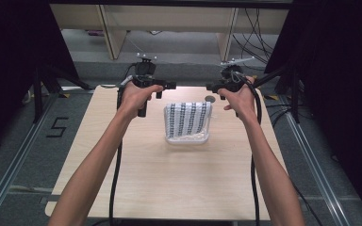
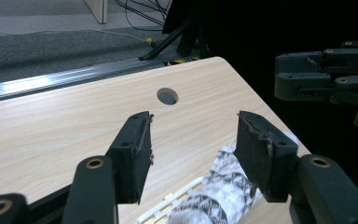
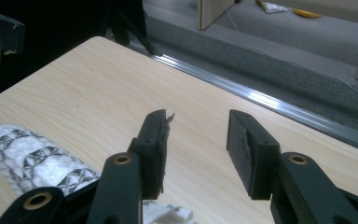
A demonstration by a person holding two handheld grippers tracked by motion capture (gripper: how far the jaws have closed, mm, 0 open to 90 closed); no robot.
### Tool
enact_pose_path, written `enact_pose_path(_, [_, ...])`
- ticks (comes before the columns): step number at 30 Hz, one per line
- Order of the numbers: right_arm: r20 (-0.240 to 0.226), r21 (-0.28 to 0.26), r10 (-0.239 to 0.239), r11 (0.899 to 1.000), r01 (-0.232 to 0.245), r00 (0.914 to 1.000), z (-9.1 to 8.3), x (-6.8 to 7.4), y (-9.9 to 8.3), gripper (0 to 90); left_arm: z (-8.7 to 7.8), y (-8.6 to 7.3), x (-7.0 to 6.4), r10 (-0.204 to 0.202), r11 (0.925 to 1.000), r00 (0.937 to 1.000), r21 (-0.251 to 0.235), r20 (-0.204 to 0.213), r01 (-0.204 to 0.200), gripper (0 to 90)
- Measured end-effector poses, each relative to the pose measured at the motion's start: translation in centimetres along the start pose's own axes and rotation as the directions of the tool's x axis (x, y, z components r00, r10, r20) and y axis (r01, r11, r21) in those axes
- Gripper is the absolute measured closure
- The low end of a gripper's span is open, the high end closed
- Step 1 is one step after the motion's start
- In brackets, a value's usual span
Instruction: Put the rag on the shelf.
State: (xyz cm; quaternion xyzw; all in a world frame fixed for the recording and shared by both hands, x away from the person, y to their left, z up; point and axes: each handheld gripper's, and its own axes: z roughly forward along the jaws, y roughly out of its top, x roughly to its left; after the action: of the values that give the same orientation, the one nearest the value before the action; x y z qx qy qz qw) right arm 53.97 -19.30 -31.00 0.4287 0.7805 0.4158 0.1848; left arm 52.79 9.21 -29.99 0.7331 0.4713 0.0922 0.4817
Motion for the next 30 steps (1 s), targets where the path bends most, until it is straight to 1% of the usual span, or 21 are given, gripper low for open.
enact_pose_path(1, [-0.003,-0.015,-0.009,1.000,0.008,1.0000,0.0,0.0,-0.1,58.8,-0.2,-0.1,0.0,-0.007,0.9999,1.0000,-0.010,0.005,0.007,44.3])
enact_pose_path(3, [-0.006,-0.014,-0.009,1.000,0.009,0.9999,-0.3,0.2,-0.1,58.1,-0.6,-0.3,-0.1,-0.007,0.9999,0.9999,-0.015,0.012,0.007,43.9])
enact_pose_path(4, [-0.013,-0.019,-0.018,1.000,0.018,0.9997,-0.4,0.2,-0.2,57.8,-0.9,-0.4,0.0,0.006,1.0000,0.9999,-0.007,0.011,-0.006,43.6])
enact_pose_path(7, [-0.015,-0.014,-0.020,1.000,0.019,0.9997,-0.8,0.5,-0.3,57.2,-1.4,-0.8,-0.2,0.016,0.9998,0.9998,-0.009,0.011,-0.016,42.2])
enact_pose_path(8, [-0.019,-0.018,-0.016,1.000,0.016,0.9997,-0.9,0.6,-0.4,56.9,-1.5,-1.0,-0.3,0.007,0.9999,0.9997,-0.015,0.024,-0.006,42.2])
enact_pose_path(9, [-0.020,-0.027,-0.031,0.999,0.031,0.9993,-1.0,0.6,-0.5,56.7,-1.7,-1.2,-0.3,0.010,0.9999,0.9995,-0.010,0.030,-0.010,42.1])
enact_pose_path(11, [-0.019,-0.016,-0.037,0.999,0.037,0.9991,-1.4,0.7,-0.6,56.2,-2.0,-1.4,-0.4,0.016,0.9998,0.9994,-0.008,0.030,-0.016,41.6])
enact_pose_path(12, [-0.027,-0.016,-0.018,1.000,0.018,0.9995,-1.5,0.9,-0.7,55.8,-2.1,-1.6,-0.4,0.019,0.9998,0.9994,-0.005,0.029,-0.019,41.5])
enact_pose_path(13, [-0.033,-0.021,-0.025,0.999,0.025,0.9991,-1.6,0.9,-0.7,55.6,-2.3,-1.7,-0.4,0.033,0.9995,0.9992,0.002,0.021,-0.033,41.4])
enact_pose_path(14, [-0.038,-0.023,-0.021,1.000,0.020,0.9991,-1.6,1.0,-0.8,55.4,-2.3,-1.8,-0.4,0.027,0.9996,0.9994,-0.005,0.022,-0.027,41.4])
enact_pose_path(15, [-0.036,-0.014,-0.018,1.000,0.017,0.9992,-1.8,1.1,-0.9,54.9,-2.5,-2.0,-0.5,0.032,0.9995,0.9992,-0.002,0.025,-0.032,41.2])
enact_pose_path(16, [-0.040,-0.026,-0.040,0.999,0.039,0.9984,-1.8,1.1,-1.0,54.3,-2.6,-2.1,-0.5,0.028,0.9996,0.9992,-0.007,0.029,-0.028,40.9])
enact_pose_path(18, [-0.043,-0.010,-0.032,0.999,0.032,0.9986,-2.2,1.4,-1.1,54.0,-2.9,-2.3,-0.6,0.028,0.9995,0.9984,-0.013,0.049,-0.028,40.7])
enact_pose_path(19, [-0.054,-0.025,-0.057,0.998,0.056,0.9969,-2.2,1.4,-1.1,53.7,-3.0,-2.5,-0.7,0.033,0.9994,0.9985,-0.012,0.043,-0.033,40.6])
enact_pose_path(21, [-0.051,-0.014,-0.031,0.999,0.031,0.9982,-2.6,1.8,-1.2,52.9,-3.1,-2.9,-0.8,0.047,0.9988,0.9977,-0.011,0.049,-0.047,40.2])
enact_pose_path(23, [-0.059,-0.028,-0.066,0.998,0.064,0.9961,-3.1,2.2,-1.3,52.0,-3.4,-3.2,-0.9,0.059,0.9982,0.9974,-0.011,0.042,-0.058,39.2])
enact_pose_path(25, [-0.061,-0.024,-0.061,0.998,0.060,0.9962,-3.3,2.4,-1.3,51.7,-3.6,-3.6,-1.2,0.069,0.9973,0.9971,-0.025,0.031,-0.068,39.1])
enact_pose_path(26, [-0.062,-0.032,-0.075,0.997,0.073,0.9953,-3.4,2.6,-1.4,51.4,-3.7,-3.7,-1.2,0.081,0.9966,0.9964,-0.019,0.027,-0.080,39.0])
enact_pose_path(28, [-0.066,-0.023,-0.072,0.997,0.071,0.9952,-3.8,3.0,-1.4,50.5,-3.9,-4.0,-1.3,0.078,0.9967,0.9965,-0.025,0.032,-0.077,37.4])
enact_pose_path(29, [-0.072,-0.038,-0.079,0.996,0.076,0.9943,-3.8,3.1,-1.5,50.1,-4.0,-4.1,-1.4,0.080,0.9966,0.9963,-0.022,0.031,-0.080,37.2])
enact_pose_path(30, [-0.076,-0.027,-0.079,0.997,0.077,0.9940,-4.1,3.2,-1.5,49.9,-4.1,-4.2,-1.4,0.077,0.9967,0.9965,-0.029,0.033,-0.076,37.0])
